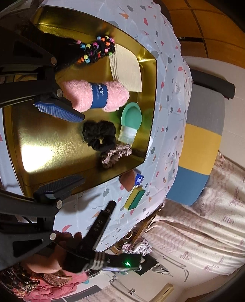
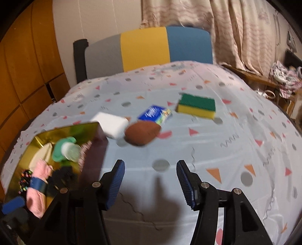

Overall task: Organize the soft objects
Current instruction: 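Grasp the brown egg-shaped sponge with the right gripper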

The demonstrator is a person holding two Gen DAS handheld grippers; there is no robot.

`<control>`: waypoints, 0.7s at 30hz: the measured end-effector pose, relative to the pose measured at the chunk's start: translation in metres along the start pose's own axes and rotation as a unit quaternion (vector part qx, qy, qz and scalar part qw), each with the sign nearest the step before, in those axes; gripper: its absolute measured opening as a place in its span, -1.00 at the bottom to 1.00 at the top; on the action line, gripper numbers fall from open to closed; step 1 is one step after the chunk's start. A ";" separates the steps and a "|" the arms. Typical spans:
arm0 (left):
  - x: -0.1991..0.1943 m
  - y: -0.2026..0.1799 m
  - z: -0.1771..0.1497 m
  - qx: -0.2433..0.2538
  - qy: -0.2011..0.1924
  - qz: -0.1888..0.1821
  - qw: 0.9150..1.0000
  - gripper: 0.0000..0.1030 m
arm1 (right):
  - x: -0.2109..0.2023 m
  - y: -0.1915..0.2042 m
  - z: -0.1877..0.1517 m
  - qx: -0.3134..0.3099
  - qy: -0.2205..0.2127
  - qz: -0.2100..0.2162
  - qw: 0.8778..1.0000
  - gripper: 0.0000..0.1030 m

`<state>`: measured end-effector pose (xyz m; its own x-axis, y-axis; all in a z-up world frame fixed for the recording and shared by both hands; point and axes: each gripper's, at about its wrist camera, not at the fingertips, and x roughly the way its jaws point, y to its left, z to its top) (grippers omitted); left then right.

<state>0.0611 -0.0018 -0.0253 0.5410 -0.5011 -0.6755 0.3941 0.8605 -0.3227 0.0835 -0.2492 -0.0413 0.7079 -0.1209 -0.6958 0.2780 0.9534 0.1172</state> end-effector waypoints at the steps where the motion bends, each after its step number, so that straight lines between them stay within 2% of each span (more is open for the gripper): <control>1: 0.000 -0.002 -0.001 0.003 0.001 -0.002 1.000 0.15 | 0.002 -0.004 -0.004 0.003 0.004 -0.001 1.000 0.13; 8: 0.001 -0.018 -0.008 0.030 0.002 -0.017 0.999 0.15 | 0.013 -0.027 -0.028 0.020 0.033 0.000 0.999 0.15; 12: -0.004 -0.024 -0.005 0.031 -0.011 -0.009 0.999 0.15 | 0.019 -0.034 -0.030 0.034 0.043 0.010 0.998 0.26; 16: -0.006 -0.024 -0.001 0.021 -0.015 0.001 1.000 0.15 | 0.032 -0.029 -0.021 0.034 0.055 0.027 0.998 0.29; 21: -0.008 -0.014 0.009 -0.013 -0.021 0.017 1.000 0.15 | 0.054 -0.013 0.010 0.017 0.049 0.038 0.998 0.32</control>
<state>0.0577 -0.0100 -0.0094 0.5846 -0.4748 -0.6579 0.3560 0.8788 -0.3179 0.1247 -0.2710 -0.0738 0.6614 -0.0200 -0.7498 0.2498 0.9484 0.1951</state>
